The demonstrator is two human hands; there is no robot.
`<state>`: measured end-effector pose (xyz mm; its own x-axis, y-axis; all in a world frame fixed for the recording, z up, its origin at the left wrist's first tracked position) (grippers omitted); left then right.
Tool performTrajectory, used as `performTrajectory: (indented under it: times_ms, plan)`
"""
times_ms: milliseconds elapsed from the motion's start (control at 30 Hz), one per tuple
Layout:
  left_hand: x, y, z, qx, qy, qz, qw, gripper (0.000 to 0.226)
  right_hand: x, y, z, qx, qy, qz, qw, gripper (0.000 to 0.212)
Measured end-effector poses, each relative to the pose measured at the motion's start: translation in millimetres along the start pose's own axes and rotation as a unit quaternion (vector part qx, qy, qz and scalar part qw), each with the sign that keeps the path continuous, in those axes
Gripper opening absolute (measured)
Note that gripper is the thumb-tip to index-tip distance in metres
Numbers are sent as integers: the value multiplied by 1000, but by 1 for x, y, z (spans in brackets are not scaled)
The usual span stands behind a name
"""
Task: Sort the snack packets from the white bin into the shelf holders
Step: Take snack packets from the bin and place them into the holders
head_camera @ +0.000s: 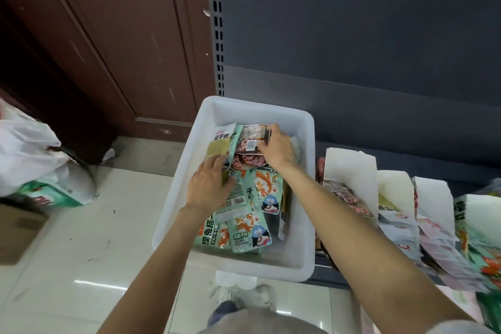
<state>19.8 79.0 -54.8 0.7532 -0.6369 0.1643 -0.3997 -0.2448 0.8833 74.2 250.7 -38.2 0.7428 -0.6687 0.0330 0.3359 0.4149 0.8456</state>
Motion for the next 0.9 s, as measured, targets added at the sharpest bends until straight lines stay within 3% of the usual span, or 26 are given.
performTrajectory:
  times_ms: [100,200,300,333,367,400,433,500,600,700,800,900]
  plan:
    - [-2,-2,0,-1,-5,9,1000,54,-3,-3,3,-58,-5,-7,998,31]
    - [-3,-2,3,26,0,4,1000,46,9,14,5,-163,-18,-63,984,33]
    - [2,17,0,165,36,-49,984,40,45,52,7,-231,5,-171,958,35]
    - [6,20,-3,255,65,-39,964,43,61,67,10,-217,45,-212,952,30]
    - [10,19,-9,378,98,9,920,49,77,78,15,-183,104,-247,946,24]
    - [14,14,-20,502,123,82,852,55,94,86,22,-139,174,-271,937,19]
    - [17,8,-30,578,136,146,791,61,110,90,28,-93,245,-284,922,17]
    - [19,1,-39,631,153,207,732,66,138,87,34,-3,354,-279,892,19]
    - [18,-2,-36,620,150,221,738,59,165,78,33,95,435,-243,862,20]
    - [24,-2,-35,615,137,200,750,41,174,69,24,102,438,-174,876,16]
    - [32,17,-43,594,89,130,789,28,169,72,11,-10,335,-82,939,34]
    - [40,36,-66,514,7,99,852,28,165,101,-4,-130,205,-92,966,42]
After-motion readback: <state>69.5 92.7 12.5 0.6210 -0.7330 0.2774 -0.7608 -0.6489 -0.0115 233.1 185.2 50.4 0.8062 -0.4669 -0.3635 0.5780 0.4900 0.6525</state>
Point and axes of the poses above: each hand's wrist, its own x-axis away from the middle knuckle, its own y-axis out of the back of the hand, z = x × y, the point moved 7 cm from there along -x, towards the middle knuckle, and after that the axes turned 7 degrees about y, right-handed, at the moved point
